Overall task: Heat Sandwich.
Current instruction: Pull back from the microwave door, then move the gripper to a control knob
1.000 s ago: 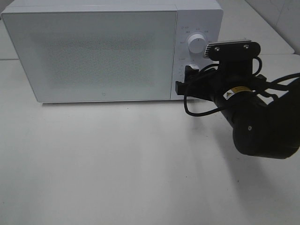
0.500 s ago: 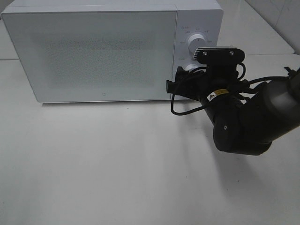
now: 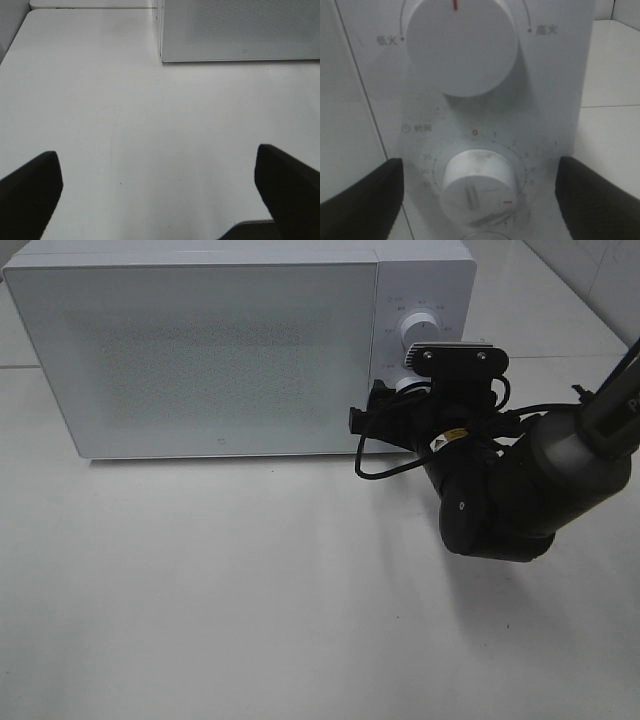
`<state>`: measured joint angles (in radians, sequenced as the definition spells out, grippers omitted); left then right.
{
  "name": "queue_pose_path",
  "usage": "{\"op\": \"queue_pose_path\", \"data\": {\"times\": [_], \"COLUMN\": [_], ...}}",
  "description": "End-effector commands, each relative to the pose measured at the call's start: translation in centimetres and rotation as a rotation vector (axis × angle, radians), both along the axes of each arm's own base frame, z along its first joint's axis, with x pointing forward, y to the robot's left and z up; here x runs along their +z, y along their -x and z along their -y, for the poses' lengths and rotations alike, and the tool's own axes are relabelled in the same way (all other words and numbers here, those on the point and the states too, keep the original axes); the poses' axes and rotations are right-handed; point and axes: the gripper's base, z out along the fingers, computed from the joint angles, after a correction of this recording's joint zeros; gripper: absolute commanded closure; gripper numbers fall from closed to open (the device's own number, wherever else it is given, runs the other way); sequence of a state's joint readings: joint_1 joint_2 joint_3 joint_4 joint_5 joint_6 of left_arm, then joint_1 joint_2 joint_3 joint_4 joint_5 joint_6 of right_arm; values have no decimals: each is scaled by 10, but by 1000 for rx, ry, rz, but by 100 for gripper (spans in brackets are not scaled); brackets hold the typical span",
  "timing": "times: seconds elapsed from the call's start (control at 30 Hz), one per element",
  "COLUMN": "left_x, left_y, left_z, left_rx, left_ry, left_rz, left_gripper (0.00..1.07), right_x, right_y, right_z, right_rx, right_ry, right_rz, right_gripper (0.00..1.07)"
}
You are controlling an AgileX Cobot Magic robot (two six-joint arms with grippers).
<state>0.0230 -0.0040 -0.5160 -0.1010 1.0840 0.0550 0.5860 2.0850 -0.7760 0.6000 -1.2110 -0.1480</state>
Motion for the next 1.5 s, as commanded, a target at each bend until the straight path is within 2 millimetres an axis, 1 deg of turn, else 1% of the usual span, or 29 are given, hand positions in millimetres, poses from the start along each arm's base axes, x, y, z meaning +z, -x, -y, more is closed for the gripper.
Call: {"op": "queue_pose_path", "data": {"times": [0.03,0.13,0.27,0.3,0.4,0.43,0.47,0.5,0.57,0.6,0.63,0.73,0.77,0.8,0.9,1.17,1.3,1.4,1.43,1.5], "left_x": [0,0,0,0,0,0,0,0,0,0,0,0,0,0,0,0,0,0,0,0], "left_y": [3,3,3,3,3,3,3,3,3,3,3,3,3,3,3,3,3,3,3,3], "left_z": [0,0,0,0,0,0,0,0,0,0,0,0,0,0,0,0,0,0,0,0], "left_rx": [-1,-1,-1,-1,-1,-1,-1,-1,-1,-1,-1,-1,-1,-1,-1,-1,-1,-1,-1,-1], "left_ry": [4,4,4,4,4,4,4,4,4,4,4,4,4,4,4,4,4,4,4,4], "left_rz": [32,32,32,32,32,32,32,32,32,32,32,32,32,32,32,32,32,32,32,32], "left_gripper": [9,9,9,9,9,9,9,9,9,9,9,9,9,9,9,9,9,9,9,9], "right_x": [4,4,4,4,4,4,4,4,4,4,4,4,4,4,4,4,4,5,5,5], "right_y": [-3,-4,-5,-5,-5,-5,-5,-5,-5,-5,-5,-5,-5,-5,-5,-5,-5,-5,-5,-5], "right_z": [-2,1,1,1,1,1,1,1,1,1,1,1,1,1,1,1,2,2,2,2], "right_rx": [9,2,0,0,0,0,0,0,-2,-3,-3,-3,-3,-3,-3,-4,-10,-21,-21,-33], "right_ry": [-11,-11,-21,-21,-21,-21,-21,-21,-30,-39,-39,-40,-40,-40,-40,-45,-75,-147,-147,-228], "right_rz": [34,32,32,32,32,32,32,32,31,30,30,30,30,30,31,31,32,35,35,35], "right_gripper": [32,32,35,38,41,45,45,49,58,69,69,88,96,96,104,102,102,102,102,103]}}
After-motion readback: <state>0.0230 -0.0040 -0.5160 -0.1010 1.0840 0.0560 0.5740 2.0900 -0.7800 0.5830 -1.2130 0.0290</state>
